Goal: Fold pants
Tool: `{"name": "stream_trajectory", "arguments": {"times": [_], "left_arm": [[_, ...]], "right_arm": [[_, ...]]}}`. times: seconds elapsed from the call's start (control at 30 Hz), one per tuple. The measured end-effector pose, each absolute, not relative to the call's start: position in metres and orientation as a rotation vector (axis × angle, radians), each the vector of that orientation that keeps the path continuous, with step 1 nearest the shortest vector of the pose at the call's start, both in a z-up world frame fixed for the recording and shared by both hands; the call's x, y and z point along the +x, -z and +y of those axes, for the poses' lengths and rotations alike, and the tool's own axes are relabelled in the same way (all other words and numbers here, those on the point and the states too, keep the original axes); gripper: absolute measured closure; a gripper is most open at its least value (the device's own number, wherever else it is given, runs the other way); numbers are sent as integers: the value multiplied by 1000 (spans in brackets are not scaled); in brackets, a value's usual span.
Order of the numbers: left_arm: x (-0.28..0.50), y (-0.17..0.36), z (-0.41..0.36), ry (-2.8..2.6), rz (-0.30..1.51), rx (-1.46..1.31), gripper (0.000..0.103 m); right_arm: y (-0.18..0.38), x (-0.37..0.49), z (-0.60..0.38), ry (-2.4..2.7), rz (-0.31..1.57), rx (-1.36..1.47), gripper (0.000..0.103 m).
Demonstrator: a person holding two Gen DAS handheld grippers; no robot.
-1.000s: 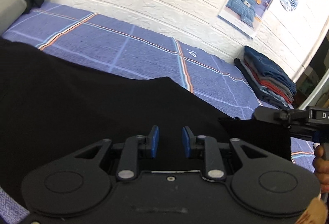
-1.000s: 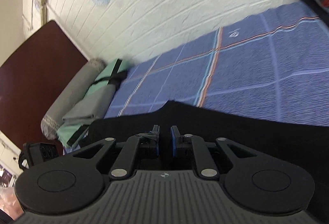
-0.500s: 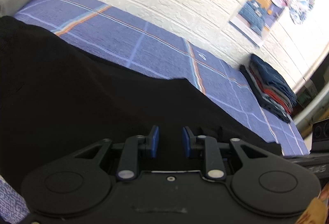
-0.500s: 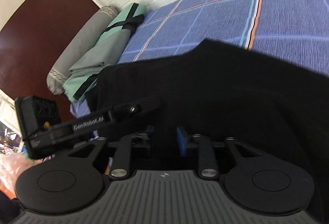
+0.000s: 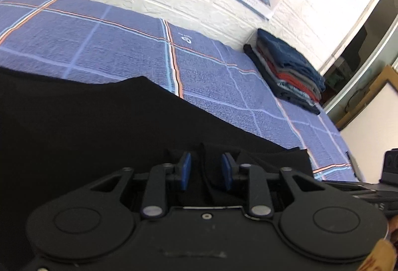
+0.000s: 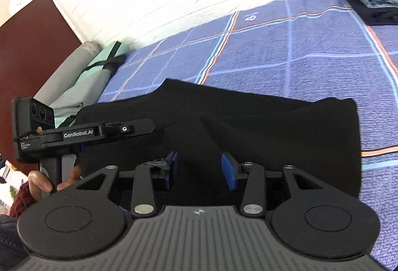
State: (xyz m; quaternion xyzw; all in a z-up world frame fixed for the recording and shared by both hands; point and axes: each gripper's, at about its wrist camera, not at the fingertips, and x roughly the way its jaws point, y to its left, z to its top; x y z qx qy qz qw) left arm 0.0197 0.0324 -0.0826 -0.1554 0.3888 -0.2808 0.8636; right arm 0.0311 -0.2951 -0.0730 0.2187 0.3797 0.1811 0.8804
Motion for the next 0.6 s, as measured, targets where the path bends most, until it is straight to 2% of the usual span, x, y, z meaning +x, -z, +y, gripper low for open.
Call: {"name": "stream_trajectory", "arguments": {"times": [0.17, 0.27, 0.33, 0.37, 0.4, 0.43, 0.47, 0.5, 0.6], "left_arm": [[37, 88, 11, 580, 832, -284, 70], [44, 88, 2, 577, 836, -284, 63], [45, 89, -2, 579, 836, -274, 63], [45, 88, -1, 577, 830, -268, 65], [44, 89, -3, 571, 823, -256, 81], [41, 89, -2, 556, 814, -239, 93], [40, 88, -2, 548, 811, -235, 94], [41, 85, -2, 550, 807, -253, 95], [34, 68, 11, 557, 762, -298, 96]], "right_arm": [[79, 32, -297, -373, 790, 435, 30], [79, 33, -297, -358, 769, 434, 29], [79, 36, -296, -355, 757, 429, 22], [81, 36, -296, -359, 762, 425, 21], [83, 38, -295, -368, 776, 420, 21], [86, 40, -293, -379, 796, 415, 35], [87, 40, -291, -392, 808, 409, 76], [87, 40, -289, -401, 812, 402, 90], [73, 33, -290, -426, 761, 408, 95]]}}
